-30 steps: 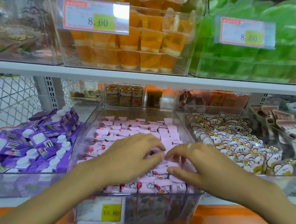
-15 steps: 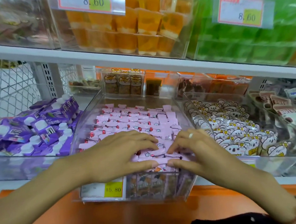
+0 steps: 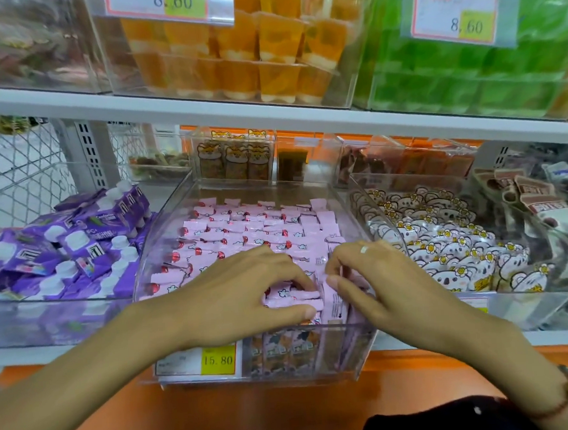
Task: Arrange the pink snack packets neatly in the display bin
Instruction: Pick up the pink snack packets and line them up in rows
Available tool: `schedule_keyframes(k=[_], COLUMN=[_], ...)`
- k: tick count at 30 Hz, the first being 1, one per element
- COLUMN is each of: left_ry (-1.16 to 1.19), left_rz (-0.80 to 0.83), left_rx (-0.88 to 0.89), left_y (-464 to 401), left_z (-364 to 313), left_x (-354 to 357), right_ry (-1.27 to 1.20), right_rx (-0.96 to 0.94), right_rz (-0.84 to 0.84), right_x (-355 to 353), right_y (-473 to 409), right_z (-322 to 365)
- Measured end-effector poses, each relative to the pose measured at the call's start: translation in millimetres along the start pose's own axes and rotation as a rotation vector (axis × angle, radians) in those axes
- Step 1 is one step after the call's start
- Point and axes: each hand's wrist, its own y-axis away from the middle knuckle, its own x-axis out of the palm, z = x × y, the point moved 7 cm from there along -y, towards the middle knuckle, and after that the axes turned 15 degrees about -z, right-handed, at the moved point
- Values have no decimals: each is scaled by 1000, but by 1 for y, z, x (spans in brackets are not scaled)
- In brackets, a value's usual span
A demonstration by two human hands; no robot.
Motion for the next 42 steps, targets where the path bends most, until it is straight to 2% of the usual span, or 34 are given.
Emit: schedule_keyframes(k=[2,4,7,10,13,17,23,25,27,29,32,34,36,38,40,42], left_ry=[-19,-34,-41,-28,97,361,386,525,627,642,735,781,842,838,751,565], left_rz=[6,10,15,26,5,-178,-204,-225,-279,-284,-190,-124,-135,-204,-162,-126], left_rx=[8,17,12,-9,-103,-204,-271,-352,-463,-558,-596,-599,-628,-696,-469,-281], left_y=[0,-1,-2,-3,-4,-9,-9,-9,-10,-9,-3,-11,-11,-13,-11,0], left_z=[-1,-2,-2,-1,0,-7,-9,-2,10,14,1,-12,-9,0,-7,-11], left_x=[1,1,2,2,-5,-19,-17,-19,-24,-27,-22,-15,-4,-8,-11,-15], right_ry=[52,5,-186,-269,-406,-547,-606,-584,-402,-184,63,90,94,47,-177,-559], right_rx=[-25,-5,84,179,345,505,486,485,380,168,-47,-65,-63,-14,135,365], right_rz=[-99,-274,-586,-844,-986,-891,-749,-671,-638,-558,-374,-400,-483,-548,-602,-611], right_x=[-7,-22,-48,-67,-72,-54,-39,-35,-41,-42,-25,-26,-36,-46,-50,-45], right_y=[-2,-3,-1,5,9,4,-5,-5,-5,-6,-7,-5,-3,-2,-1,1], right_z=[4,6,0,-10,-26,-35,-26,-28,-24,-9,10,11,11,7,-4,-19])
